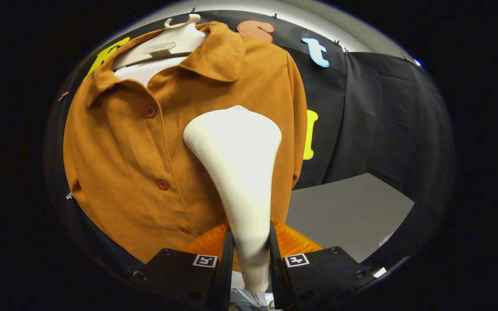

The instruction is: Iron the clothes twice with a garment steamer, once on the left side and once on the right side.

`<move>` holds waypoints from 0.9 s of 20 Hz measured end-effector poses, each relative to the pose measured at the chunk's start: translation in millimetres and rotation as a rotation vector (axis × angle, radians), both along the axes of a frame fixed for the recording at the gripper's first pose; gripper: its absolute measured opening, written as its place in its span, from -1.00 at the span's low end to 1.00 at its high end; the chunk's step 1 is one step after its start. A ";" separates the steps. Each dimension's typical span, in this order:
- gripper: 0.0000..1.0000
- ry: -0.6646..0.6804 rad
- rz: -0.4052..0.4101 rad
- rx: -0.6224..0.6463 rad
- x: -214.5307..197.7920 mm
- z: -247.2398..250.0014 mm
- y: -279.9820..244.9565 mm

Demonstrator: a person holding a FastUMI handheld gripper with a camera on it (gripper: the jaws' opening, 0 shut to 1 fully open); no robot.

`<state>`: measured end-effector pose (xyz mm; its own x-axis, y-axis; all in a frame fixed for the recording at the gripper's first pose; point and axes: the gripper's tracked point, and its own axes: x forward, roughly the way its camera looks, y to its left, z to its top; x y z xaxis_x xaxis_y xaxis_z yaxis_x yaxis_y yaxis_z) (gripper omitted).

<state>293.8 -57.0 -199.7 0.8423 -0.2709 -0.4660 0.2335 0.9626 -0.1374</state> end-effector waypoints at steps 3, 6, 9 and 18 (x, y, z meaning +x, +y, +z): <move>-0.17 0.055 -0.007 0.006 -1.9 -21.2 -1.7; -0.17 0.098 -0.026 0.010 -7.8 -41.4 -4.2; -0.17 0.136 -0.044 0.014 -13.0 -57.2 -8.9; -0.17 0.254 -0.071 0.045 -31.9 -104.8 -13.5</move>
